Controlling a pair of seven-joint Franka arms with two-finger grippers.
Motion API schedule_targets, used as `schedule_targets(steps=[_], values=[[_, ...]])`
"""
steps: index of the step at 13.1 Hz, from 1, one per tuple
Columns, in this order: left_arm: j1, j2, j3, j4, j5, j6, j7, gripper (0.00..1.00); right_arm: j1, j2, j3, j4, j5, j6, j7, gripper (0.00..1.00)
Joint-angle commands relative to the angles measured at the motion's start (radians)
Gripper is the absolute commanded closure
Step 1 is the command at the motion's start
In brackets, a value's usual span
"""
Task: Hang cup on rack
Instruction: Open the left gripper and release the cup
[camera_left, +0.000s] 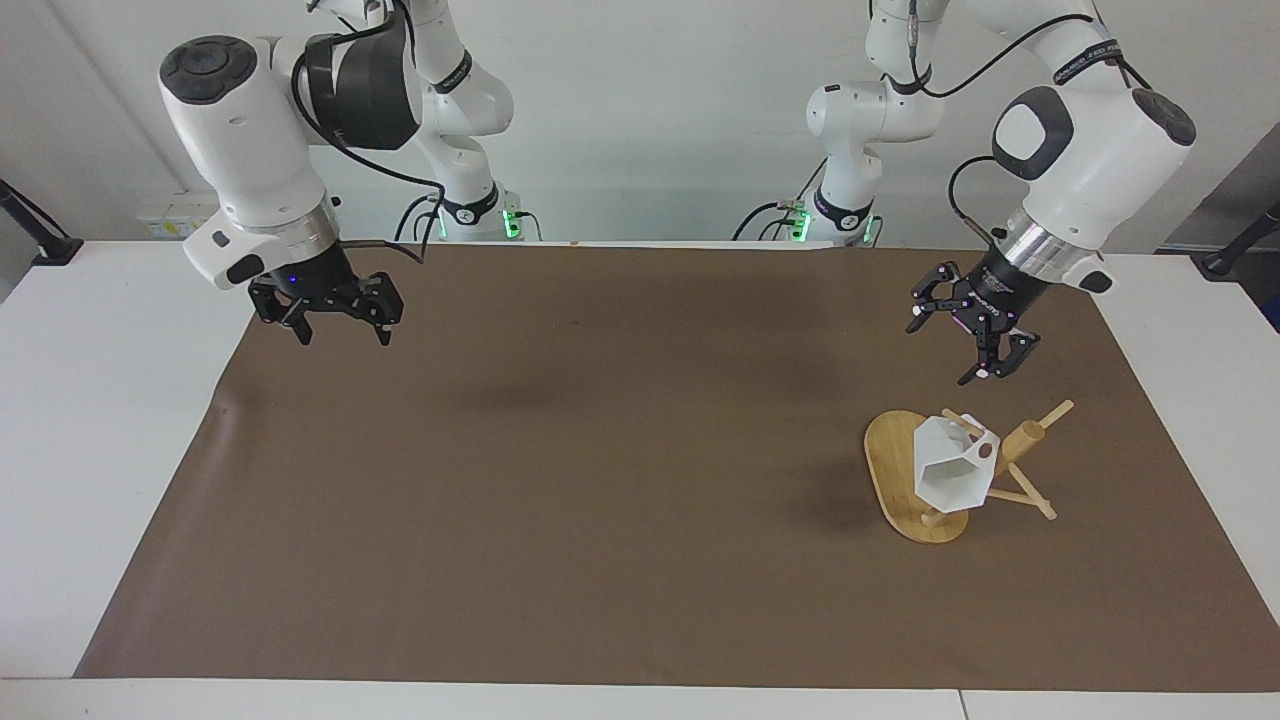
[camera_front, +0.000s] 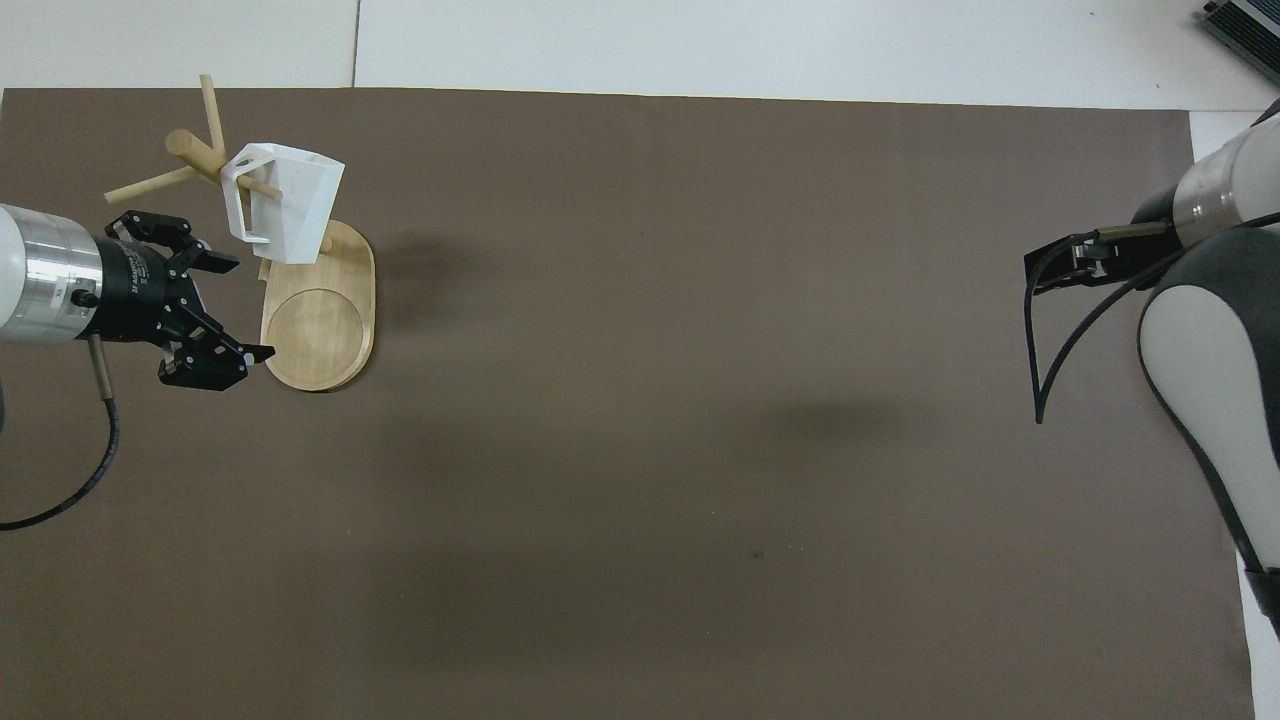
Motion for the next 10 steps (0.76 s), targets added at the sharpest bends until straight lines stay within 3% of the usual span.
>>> schedule_targets(steps=[1,10], values=[[-0.003,-0.005,-0.002,0.056,0.026,-0.115,0.255,0.00,-0.006,-0.021,0.007,-0.018,-0.004,-0.010,0.018,0.00],[-0.006,0.017,-0.009,0.208,0.166,-0.359,1.134,0.00,-0.006,-0.021,0.007,-0.018,-0.004,-0.010,0.018,0.00]])
